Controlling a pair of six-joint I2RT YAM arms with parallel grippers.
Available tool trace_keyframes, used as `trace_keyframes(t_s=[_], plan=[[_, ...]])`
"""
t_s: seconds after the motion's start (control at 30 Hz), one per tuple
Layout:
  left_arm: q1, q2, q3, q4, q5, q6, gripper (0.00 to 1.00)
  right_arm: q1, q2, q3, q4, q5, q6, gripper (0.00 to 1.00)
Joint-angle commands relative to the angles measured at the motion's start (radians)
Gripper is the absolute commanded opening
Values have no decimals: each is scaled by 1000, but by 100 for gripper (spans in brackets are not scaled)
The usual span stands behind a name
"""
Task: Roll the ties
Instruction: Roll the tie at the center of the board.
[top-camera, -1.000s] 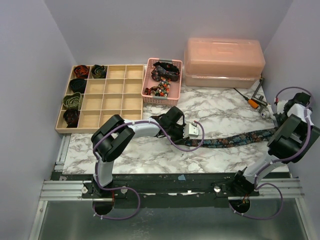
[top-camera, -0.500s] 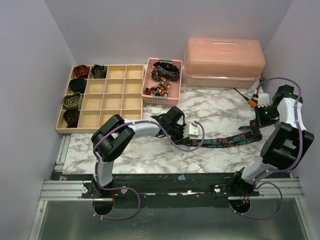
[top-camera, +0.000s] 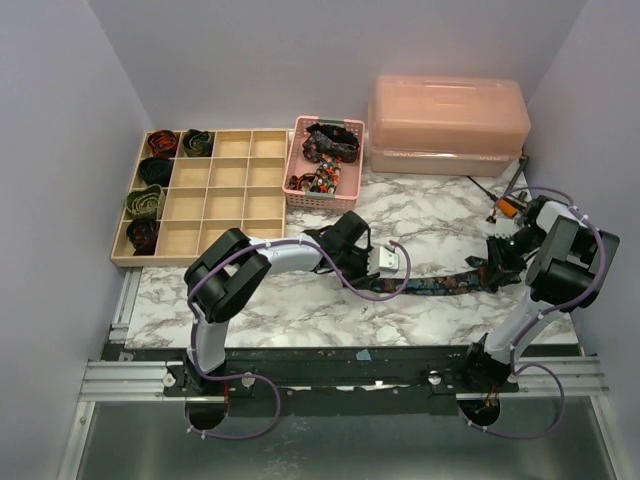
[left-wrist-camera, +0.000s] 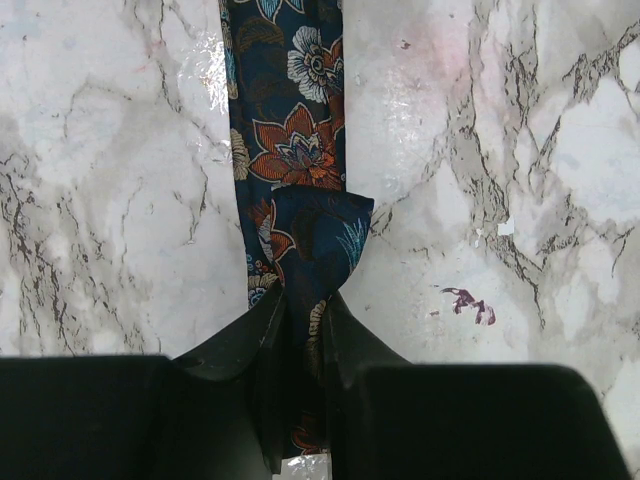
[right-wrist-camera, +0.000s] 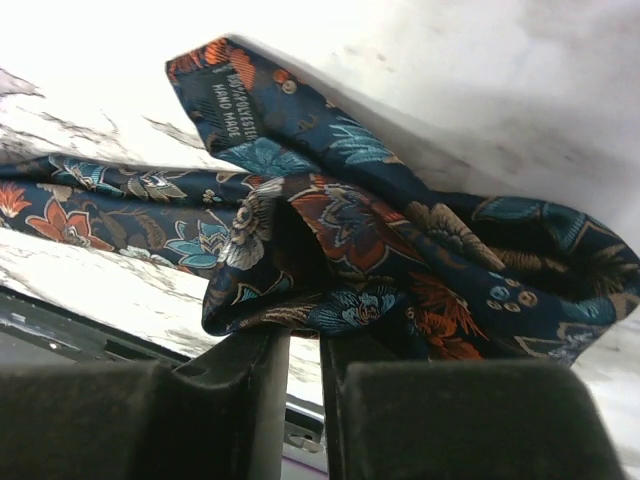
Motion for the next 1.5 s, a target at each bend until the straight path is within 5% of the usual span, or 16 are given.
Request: trace_keyframes(t_s=[0.0,0.33,0.67,0.8,0.93,0.97,1.03,1.1,1.17,1.23,1.47], plan=[[6,92,0,-133,-60,-38,16,-54,72,10,170,154,24,17],[6,134,89,-122,-95,-129,15,-112,119,169,142,157,52,21],[12,82,8,-95,-96,-128,17,-113,-102,277,-68,-197,-16,69],[15,79,-3,-84,-94,-135,19,-111,-169,385,-108,-320,-9,79],[18,74,-5,-76,-85,-140,22,-112,-270,386,78,-476,199,100],[19,73,-9,-74,-85,-144,22,-112,-293,355,161,-479,365,100],[22,71,-12,-67,-84,-146,24,-111,-273,335,174,-612,424,100],[23,69,-16,-64,-87,-149,24,-95,-198,333,97,-767,382,100],[27,65,-20,-62,-93,-151,25,-22,-95,388,-135,-791,223,94],[33,61,-29,-53,-96,-163,24,56,-65,339,-181,-794,183,90],[53,61,-42,-30,-99,-191,24,268,-191,0,140,-746,419,69]])
